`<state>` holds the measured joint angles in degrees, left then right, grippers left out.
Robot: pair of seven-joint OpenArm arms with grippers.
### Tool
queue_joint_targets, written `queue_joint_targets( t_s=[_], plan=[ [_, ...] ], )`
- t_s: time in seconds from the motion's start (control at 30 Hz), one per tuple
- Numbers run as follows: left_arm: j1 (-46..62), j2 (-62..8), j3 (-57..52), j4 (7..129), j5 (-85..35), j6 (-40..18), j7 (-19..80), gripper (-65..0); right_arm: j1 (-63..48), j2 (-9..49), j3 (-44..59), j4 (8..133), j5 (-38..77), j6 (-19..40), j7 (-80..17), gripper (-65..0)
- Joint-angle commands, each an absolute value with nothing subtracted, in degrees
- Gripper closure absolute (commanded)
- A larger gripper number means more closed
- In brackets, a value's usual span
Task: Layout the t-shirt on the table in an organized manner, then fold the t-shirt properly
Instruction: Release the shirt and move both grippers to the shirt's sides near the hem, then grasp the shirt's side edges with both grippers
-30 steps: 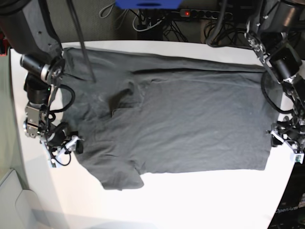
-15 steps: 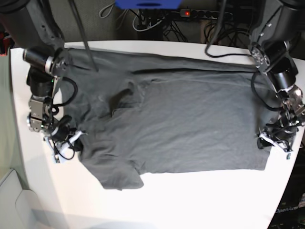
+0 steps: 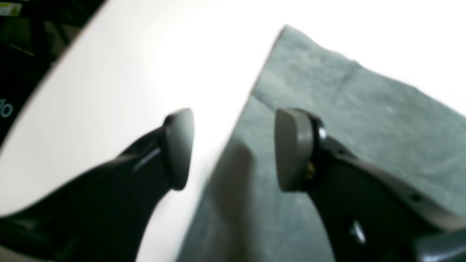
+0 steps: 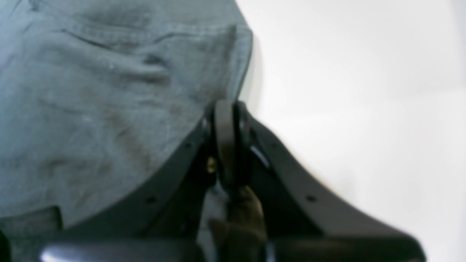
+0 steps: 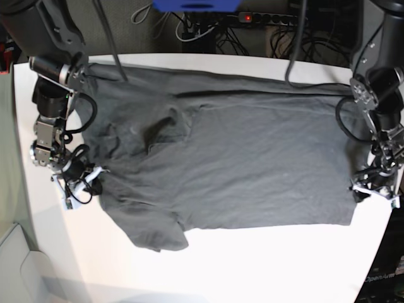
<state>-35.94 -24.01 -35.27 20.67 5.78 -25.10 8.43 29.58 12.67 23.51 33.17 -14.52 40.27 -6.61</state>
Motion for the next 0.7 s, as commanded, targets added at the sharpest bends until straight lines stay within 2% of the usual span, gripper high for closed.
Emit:
queue_joint_targets(
  t_s=[0.0,0.13,0.27,0.43,0.67],
  plan=[
    [-38.1,-25.2,-33.1,21.3,5.1,-25.4,6.7,-34.6,29.9,13.4,23.5,33.4,-16.5,40.0,-9.8,0.0],
    [-38.1,-24.7,-26.7,20.5,4.6,-25.2,6.6,-34.6,29.8,13.4,23.5,33.4,-16.5,40.0,-9.8,0.0],
    [-38.1,-24.7,-27.7,17.9,4.6,-24.6,6.6,-34.6,29.8,13.4,23.5,33.4,-16.5,40.0,-9.8,0.0],
    [-37.0,-25.1,-27.6,16.8,4.6,-17.4,6.5,-34.6,29.8,14.5,23.5,33.4,-16.4,40.0,-9.8,0.0],
    [-36.5,-24.1,-27.5,16.7,4.7,-16.9,6.5,-34.6,29.8,14.5,23.5,33.4,-16.4,40.0,-9.8,0.0]
  ],
)
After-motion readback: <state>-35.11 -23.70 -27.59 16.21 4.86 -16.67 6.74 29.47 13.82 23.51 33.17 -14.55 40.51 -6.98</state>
